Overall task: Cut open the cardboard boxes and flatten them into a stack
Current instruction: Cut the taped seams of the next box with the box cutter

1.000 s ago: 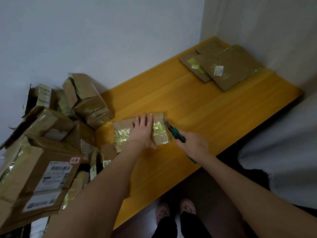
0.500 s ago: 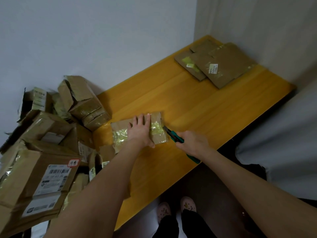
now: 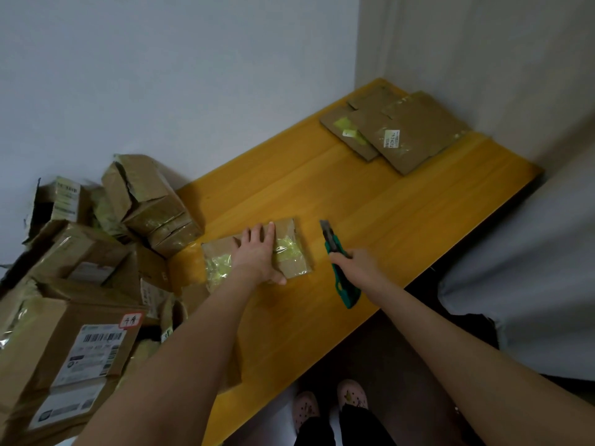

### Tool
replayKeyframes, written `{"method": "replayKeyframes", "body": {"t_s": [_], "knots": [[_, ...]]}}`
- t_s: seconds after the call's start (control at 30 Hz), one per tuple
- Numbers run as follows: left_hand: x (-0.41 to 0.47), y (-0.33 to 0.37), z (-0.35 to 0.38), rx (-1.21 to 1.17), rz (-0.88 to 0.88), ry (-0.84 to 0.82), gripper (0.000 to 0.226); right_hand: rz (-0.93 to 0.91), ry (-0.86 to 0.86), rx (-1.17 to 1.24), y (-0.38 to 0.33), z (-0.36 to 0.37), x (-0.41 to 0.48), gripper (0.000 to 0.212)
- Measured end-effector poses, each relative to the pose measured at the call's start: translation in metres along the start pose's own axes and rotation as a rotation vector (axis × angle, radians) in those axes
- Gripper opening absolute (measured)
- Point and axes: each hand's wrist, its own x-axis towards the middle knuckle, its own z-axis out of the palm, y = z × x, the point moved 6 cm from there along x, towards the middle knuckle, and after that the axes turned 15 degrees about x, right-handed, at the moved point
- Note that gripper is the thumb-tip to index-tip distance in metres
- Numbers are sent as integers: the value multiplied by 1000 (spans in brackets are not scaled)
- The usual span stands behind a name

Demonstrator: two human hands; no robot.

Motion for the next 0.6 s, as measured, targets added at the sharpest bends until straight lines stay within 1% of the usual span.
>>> {"method": "replayKeyframes", "body": {"t_s": [0.07, 0.13, 0.17, 0.23, 0.3, 0.33, 0.37, 0.43, 0.53, 0.6], "knots": [[2, -5, -3, -67, -36, 37, 125, 143, -43, 185, 13, 22, -2, 39], [5, -11, -6, -99, -78, 79, 112, 264, -85, 367, 24, 45, -6, 42], [5, -13, -8, -97, -90, 97, 103, 289, -86, 449, 25, 54, -5, 41], [7, -20, -15, -174, -130, 121, 87, 282, -55, 596, 22, 62, 2, 38], [6, -28, -25, -329, -172, 143, 76, 228, -7, 701, 5, 61, 13, 31], [5, -31, -32, -389, -193, 179, 71, 194, -1, 731, -8, 58, 17, 28], [2, -35, -40, -435, -227, 226, 68, 157, -8, 735, -22, 57, 20, 25], [-6, -45, -52, -500, -320, 295, 63, 87, -18, 645, -51, 57, 23, 20], [-20, -61, -59, -530, -420, 309, 66, -20, -50, 486, -83, 60, 22, 18], [-29, -71, -58, -496, -431, 312, 65, -71, -92, 413, -97, 65, 22, 23]]}}
